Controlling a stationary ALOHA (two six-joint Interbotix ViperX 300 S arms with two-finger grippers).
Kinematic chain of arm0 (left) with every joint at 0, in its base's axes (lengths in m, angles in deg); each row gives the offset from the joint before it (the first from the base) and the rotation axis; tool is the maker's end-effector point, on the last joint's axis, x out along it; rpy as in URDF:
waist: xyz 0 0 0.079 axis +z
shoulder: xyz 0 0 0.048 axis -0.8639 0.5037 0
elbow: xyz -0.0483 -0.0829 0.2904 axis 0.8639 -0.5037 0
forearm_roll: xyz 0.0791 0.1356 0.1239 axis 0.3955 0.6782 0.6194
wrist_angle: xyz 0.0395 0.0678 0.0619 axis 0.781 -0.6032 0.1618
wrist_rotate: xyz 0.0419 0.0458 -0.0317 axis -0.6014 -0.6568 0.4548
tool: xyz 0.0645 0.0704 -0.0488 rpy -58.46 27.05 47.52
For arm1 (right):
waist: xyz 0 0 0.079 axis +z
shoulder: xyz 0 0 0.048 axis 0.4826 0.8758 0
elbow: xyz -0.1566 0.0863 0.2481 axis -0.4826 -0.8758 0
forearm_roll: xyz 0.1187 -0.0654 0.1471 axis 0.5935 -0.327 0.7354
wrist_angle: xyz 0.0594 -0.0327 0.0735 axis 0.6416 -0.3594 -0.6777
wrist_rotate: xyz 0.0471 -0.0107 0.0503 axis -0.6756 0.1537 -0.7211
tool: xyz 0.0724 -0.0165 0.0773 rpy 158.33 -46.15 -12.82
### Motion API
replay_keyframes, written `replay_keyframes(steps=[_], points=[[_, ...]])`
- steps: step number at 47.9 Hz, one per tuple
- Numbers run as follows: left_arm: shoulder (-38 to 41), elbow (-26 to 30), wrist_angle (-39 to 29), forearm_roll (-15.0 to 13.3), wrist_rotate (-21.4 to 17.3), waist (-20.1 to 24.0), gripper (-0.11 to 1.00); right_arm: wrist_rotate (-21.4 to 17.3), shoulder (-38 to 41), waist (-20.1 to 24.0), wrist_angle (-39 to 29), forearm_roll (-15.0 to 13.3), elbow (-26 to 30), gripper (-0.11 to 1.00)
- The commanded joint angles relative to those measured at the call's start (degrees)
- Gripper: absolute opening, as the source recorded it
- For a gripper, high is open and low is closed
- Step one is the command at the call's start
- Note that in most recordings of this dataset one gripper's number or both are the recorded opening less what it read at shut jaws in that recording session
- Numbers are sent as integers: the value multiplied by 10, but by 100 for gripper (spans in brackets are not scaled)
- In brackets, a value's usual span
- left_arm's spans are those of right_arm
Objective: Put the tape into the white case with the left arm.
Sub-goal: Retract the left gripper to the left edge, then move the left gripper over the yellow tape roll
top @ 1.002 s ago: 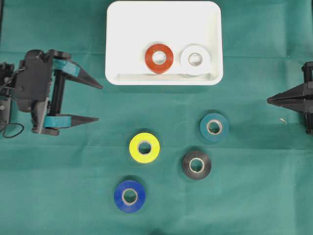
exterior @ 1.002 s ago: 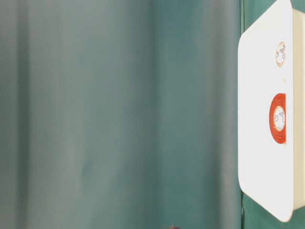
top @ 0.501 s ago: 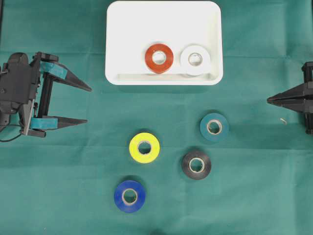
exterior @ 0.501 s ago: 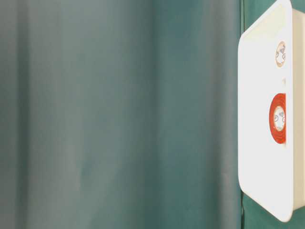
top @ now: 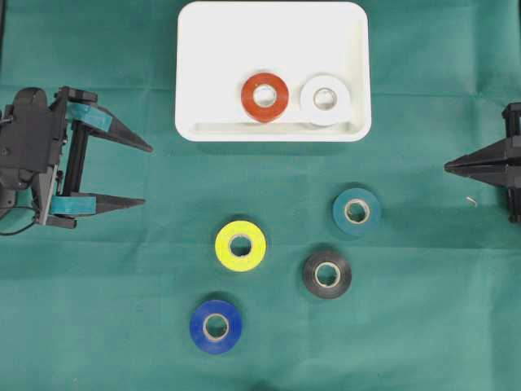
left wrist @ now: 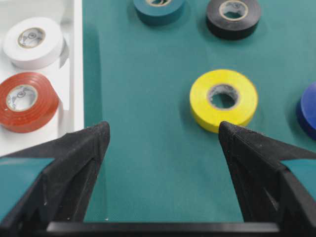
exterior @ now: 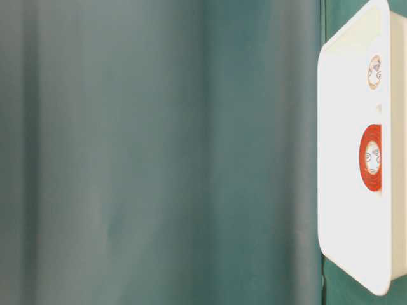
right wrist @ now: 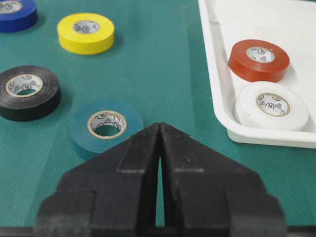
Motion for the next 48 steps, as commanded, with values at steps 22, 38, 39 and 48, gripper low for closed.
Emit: replay_keyframes(steps=[22, 38, 39, 48], points=[[88, 31, 40, -2, 2, -45, 91, 0, 5, -1, 3, 0, 5, -9], [201, 95, 37, -2, 1, -55, 90, 0, 5, -1, 3, -1, 5, -9], [211, 102, 36, -2, 1, -57, 90, 0, 5, -1, 2, 0, 5, -9], [254, 133, 19, -2, 2, -75, 90, 0, 5, -1, 3, 0, 5, -9]])
